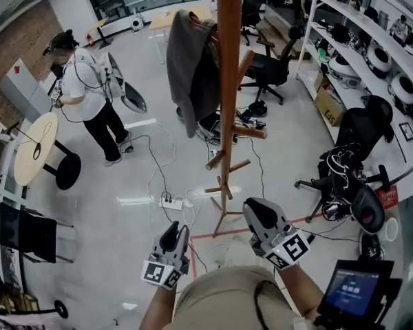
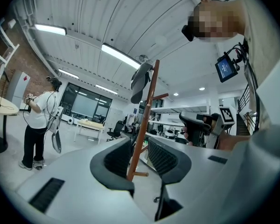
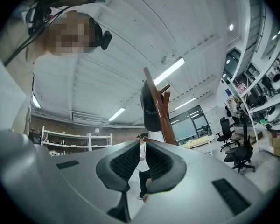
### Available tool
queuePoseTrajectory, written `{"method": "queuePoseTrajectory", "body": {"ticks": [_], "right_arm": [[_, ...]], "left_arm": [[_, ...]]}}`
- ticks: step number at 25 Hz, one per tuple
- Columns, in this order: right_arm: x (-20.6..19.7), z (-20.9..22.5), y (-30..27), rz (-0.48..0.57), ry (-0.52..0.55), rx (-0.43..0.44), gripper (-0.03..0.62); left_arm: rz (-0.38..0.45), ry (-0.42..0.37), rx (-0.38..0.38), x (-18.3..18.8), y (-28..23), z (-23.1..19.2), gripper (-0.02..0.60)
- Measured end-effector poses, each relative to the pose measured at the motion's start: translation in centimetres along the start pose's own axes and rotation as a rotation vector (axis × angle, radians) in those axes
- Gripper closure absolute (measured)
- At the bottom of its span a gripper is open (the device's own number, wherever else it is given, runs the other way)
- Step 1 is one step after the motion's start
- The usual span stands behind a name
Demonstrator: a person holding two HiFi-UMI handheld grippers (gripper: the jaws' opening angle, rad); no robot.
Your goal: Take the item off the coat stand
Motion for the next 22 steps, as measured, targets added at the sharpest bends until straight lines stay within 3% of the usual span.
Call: {"method": "queuePoseTrajectory", "body": {"ticks": [7,12,17,22], "right_arm": [[1.8,3.6,-2.6,-0.026,0.061,0.048,0.566],[2.0,5.3,-4.3,-0.040,0.056,0.073,0.566],[2.3,6.4,-4.6,-0.081,0.063,0.097,0.566],[2.3,7.6,-4.2,-0.109,0.054,0.135,0.566]], "left_arm": [[0.031,-0.015,0.018,1.6,-4.2,0.3,0.462],[0.096,-0.015,0.020,2.5,-6.0,0.2,0.445],[0.108,-0.003,0.048,2.8,-7.6,0.3,0.437],[0.143,-0.044,0.073,4.0,-8.9,0.3,0.430]]}}
Point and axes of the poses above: the fingertips, and each gripper's own axes: y backward along the fingers, z to its right, x out of its top, the point moved 10 cm from there along y, backward along the fingers, and after that the axes turned 1 degree about -x, right-handed, at the moved point
